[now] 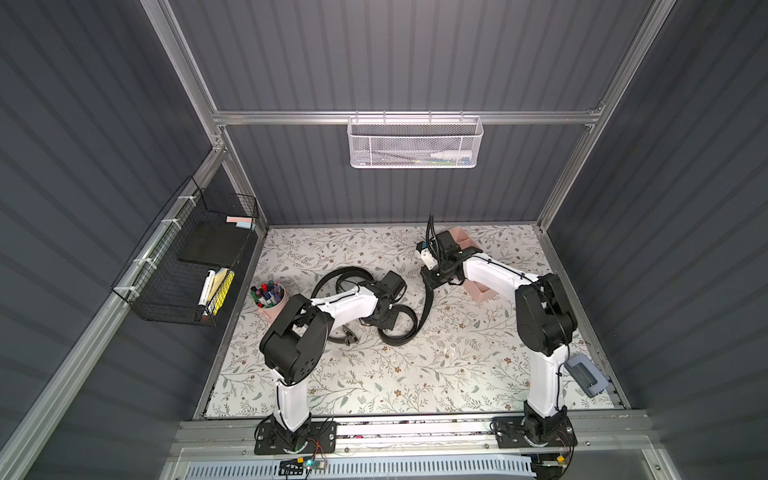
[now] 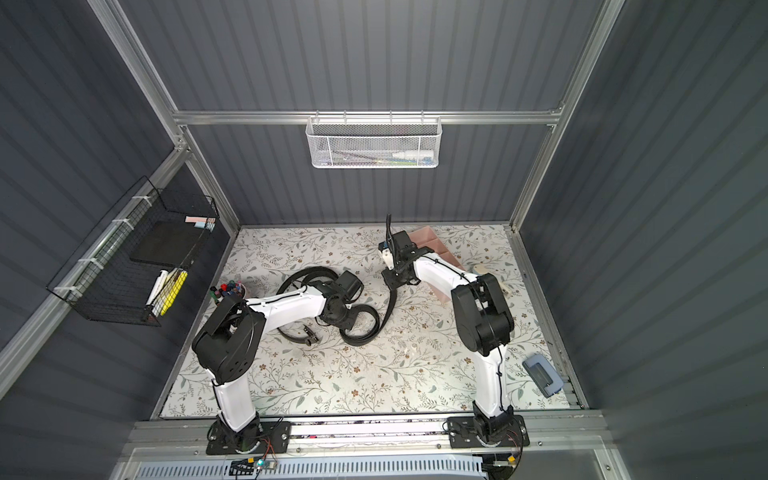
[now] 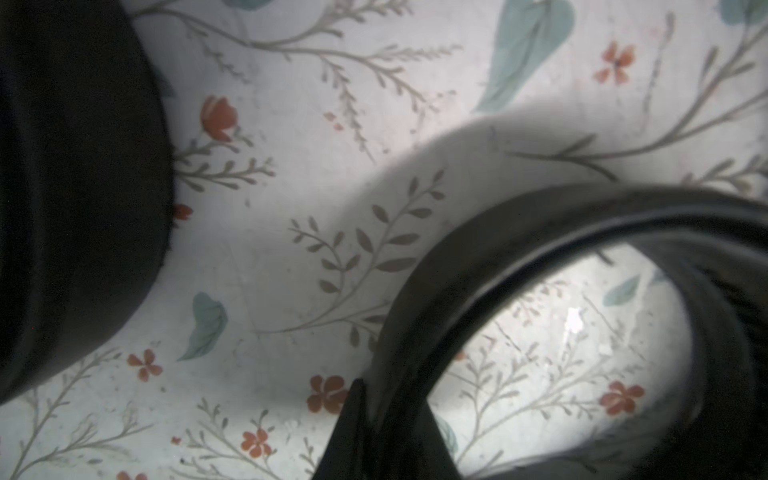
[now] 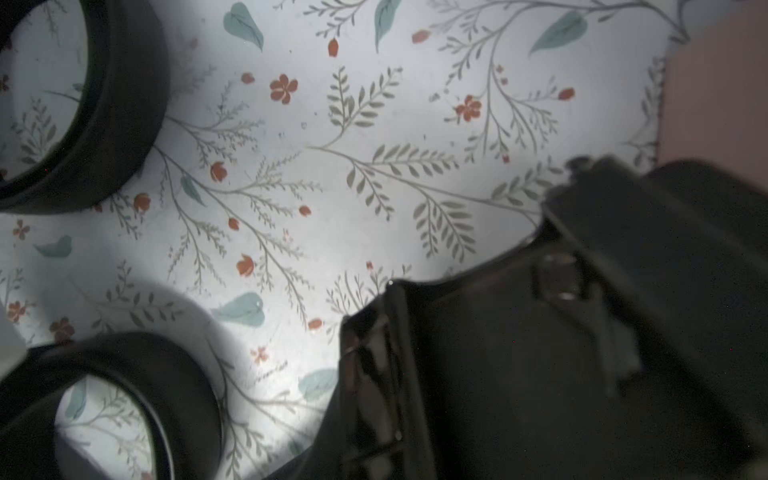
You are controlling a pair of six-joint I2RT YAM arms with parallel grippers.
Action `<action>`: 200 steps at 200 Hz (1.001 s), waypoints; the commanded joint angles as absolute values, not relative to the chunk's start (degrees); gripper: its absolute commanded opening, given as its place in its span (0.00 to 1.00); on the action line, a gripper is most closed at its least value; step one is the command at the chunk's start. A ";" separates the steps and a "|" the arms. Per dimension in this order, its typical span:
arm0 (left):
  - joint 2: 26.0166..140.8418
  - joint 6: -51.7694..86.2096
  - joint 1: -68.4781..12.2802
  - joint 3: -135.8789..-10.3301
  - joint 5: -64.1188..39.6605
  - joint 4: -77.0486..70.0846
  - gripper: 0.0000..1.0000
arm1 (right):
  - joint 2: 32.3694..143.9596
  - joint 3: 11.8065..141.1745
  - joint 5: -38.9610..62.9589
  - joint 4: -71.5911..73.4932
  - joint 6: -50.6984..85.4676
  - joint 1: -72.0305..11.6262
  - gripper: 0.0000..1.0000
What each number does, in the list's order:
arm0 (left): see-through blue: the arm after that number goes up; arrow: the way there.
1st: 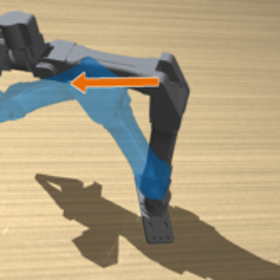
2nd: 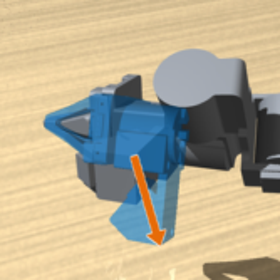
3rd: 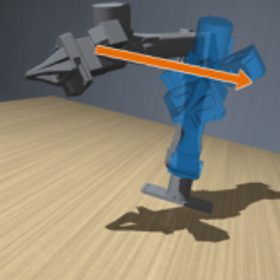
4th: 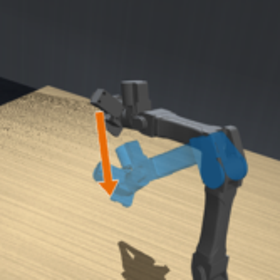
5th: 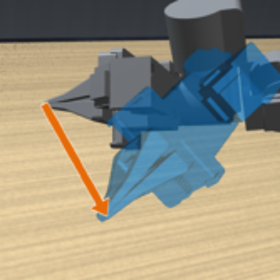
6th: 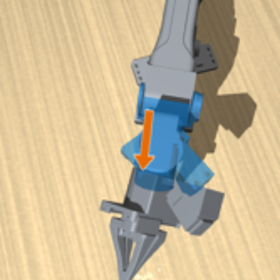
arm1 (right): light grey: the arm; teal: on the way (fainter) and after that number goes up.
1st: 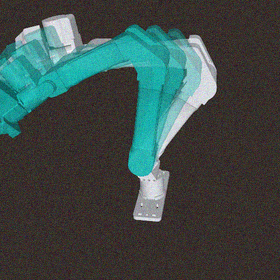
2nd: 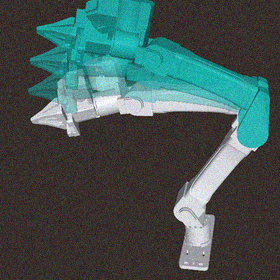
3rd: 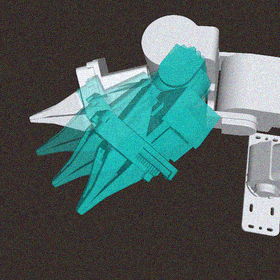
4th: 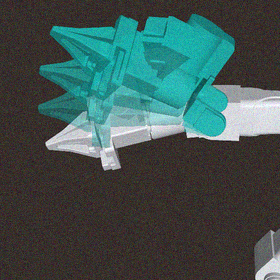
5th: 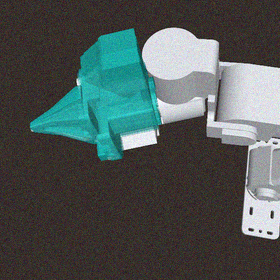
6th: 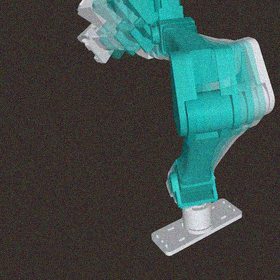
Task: Place the belts into the storage roll
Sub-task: Roll the belt at the center of the board.
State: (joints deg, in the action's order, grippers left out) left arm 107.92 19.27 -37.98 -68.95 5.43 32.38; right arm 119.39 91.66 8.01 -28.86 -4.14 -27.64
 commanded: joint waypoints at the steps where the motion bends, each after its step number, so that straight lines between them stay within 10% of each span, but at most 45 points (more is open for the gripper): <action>1: 112.23 17.09 -42.01 -65.19 0.05 37.23 0.03 | 123.42 97.48 9.92 -30.58 -6.57 -27.76 0.04; 77: 113.52 19.67 -43.56 -65.70 -2.22 34.92 0.03 | 120.83 105.38 16.00 -38.24 5.67 -26.84 0.67; 151: 115.25 22.14 -47.46 -67.76 -2.59 33.47 0.03 | 84.03 60.35 26.79 -42.21 41.87 -20.38 0.84; 200: 114.43 23.20 -50.37 -66.28 -2.90 32.88 0.03 | 80.99 49.02 32.45 -31.21 48.59 -22.76 0.88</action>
